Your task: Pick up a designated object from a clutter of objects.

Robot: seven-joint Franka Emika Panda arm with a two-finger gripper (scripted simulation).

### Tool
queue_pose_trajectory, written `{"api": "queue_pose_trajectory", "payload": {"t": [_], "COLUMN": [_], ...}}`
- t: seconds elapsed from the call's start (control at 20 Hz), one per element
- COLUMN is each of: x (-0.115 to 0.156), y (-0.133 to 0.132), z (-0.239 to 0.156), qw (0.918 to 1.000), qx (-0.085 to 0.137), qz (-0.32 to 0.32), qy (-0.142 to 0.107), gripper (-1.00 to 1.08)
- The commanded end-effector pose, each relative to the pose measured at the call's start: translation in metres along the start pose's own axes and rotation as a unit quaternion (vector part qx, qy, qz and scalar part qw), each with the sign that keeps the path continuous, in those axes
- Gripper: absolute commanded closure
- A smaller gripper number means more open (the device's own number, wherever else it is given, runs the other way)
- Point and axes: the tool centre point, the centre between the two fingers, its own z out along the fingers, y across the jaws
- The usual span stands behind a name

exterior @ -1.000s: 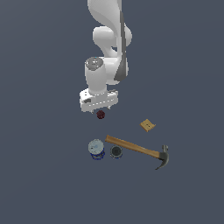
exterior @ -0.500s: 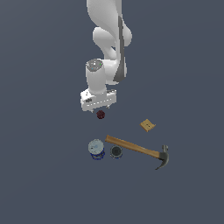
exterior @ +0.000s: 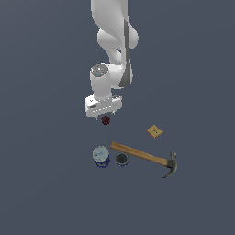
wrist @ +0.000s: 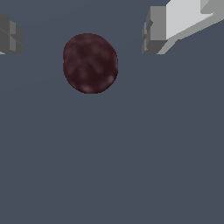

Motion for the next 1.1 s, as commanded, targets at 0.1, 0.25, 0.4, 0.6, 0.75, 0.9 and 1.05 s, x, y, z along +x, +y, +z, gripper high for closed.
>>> {"api": "queue_pose_trajectory", "payload": {"t": [0.1,0.25,0.4,0.6,0.75,0.9,1.05], "x": [-0.001,-0.001,-0.001,-0.001,-0.001,0.0,0.0], "y": [0.0,0.0,-0.001,0.0,0.0,0.0,0.0], "z": [0.015,0.027,0.036,0.042,0.042,0.042,0.042], "qw": [1.0,1.0,1.0,1.0,1.0,1.0,1.0], "qx": [0.0,0.0,0.0,0.0,0.0,0.0,0.0], "qz": [0.0,-0.001,-0.001,-0.001,-0.001,-0.001,-0.001], "qy": [0.0,0.0,0.0,0.0,0.0,0.0,0.0], "gripper": [-0.92,-0.92,-0.92,-0.92,-0.92,1.08,1.08]}}
